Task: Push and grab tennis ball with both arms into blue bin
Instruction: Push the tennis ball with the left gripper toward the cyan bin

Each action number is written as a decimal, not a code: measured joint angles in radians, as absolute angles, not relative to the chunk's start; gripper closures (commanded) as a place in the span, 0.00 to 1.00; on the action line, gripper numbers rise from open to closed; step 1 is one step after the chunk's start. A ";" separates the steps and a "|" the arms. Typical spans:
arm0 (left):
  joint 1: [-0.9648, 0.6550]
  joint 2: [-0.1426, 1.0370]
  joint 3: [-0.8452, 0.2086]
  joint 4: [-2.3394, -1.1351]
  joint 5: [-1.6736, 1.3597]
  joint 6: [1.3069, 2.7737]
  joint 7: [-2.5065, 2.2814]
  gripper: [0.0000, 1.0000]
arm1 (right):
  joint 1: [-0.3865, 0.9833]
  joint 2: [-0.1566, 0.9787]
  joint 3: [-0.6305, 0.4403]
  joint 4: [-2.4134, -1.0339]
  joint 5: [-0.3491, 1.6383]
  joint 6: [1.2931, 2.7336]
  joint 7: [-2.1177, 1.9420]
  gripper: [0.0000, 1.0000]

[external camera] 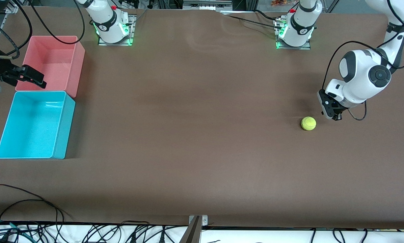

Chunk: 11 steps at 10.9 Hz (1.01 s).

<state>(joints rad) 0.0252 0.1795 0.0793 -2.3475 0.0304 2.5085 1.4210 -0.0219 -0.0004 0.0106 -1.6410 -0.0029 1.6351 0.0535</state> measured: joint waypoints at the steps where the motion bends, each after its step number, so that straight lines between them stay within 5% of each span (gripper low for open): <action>1: 0.032 0.203 0.080 -2.347 0.003 2.532 1.474 1.00 | -0.022 0.000 0.011 -1.641 -0.003 1.635 0.054 0.00; 11: 0.072 0.367 0.082 -2.221 -0.098 2.567 1.664 1.00 | -0.022 0.000 0.011 -1.641 -0.003 1.635 0.054 0.00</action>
<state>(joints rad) 0.0719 0.3674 0.0821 -2.2208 -0.0976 2.5672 1.6642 -0.0220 -0.0001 0.0105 -1.6409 -0.0029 1.6348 0.0535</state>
